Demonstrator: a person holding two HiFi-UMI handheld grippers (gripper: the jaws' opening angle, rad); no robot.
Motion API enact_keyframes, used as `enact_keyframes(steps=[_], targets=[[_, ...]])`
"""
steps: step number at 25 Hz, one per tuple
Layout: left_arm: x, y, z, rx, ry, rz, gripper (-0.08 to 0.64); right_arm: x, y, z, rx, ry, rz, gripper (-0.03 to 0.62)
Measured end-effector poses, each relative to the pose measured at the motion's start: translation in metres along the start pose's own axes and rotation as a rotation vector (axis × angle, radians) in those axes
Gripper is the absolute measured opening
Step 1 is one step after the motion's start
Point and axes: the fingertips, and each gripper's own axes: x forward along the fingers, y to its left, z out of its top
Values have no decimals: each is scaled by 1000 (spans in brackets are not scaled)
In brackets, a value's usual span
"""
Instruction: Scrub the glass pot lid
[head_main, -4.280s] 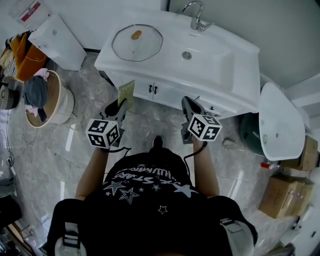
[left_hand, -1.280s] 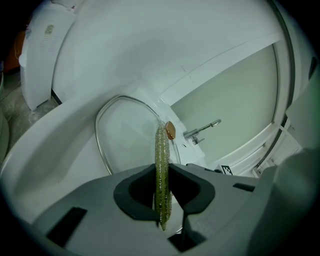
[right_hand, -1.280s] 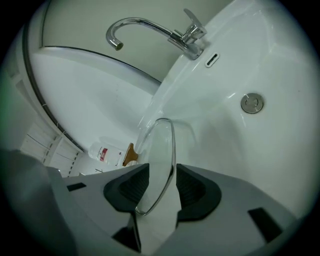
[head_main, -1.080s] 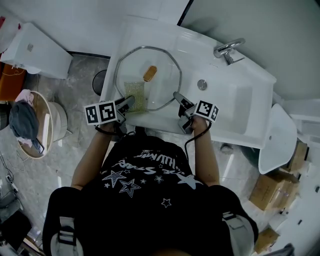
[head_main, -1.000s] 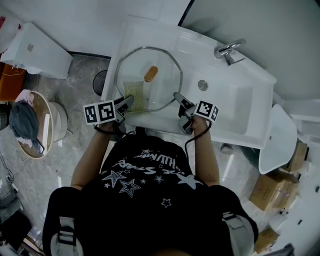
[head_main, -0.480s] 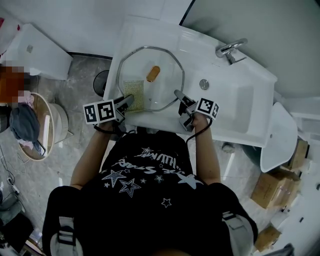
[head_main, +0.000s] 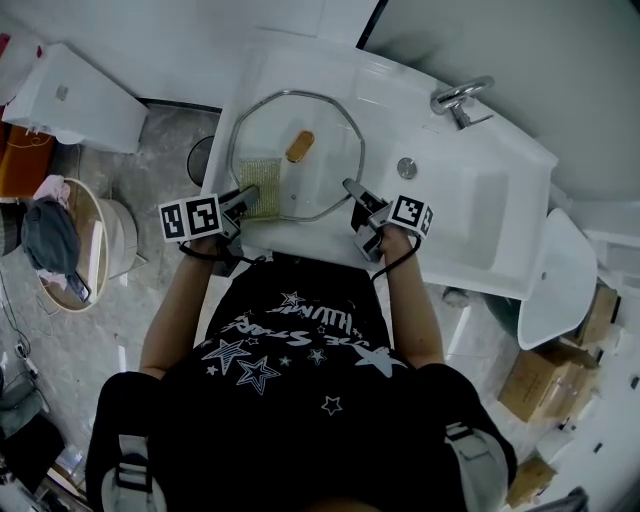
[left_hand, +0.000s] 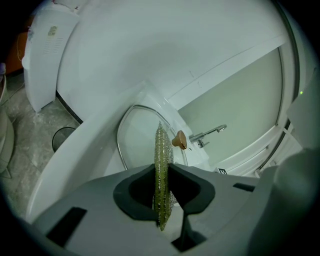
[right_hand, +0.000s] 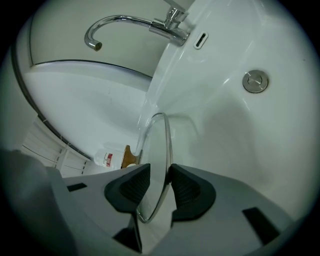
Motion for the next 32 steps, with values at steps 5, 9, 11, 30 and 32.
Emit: enact_keyframes(steps=[5,9,11,30,32], targets=[[2,8,5,-18,7,28,71,0,0,-2,8,40,-3,130],[3,12,14,-23,-5,46,71,1,0,-3,9,61,5,129],[3,14,19,-20,-11,54,71,1,0,-3,10,65,10,129],[22,23,74,23,-45,96,71,1,3,-5,25,94,17,124],[25,24,79,29,-46,100,71,1,3,-4,26,92,17,123]])
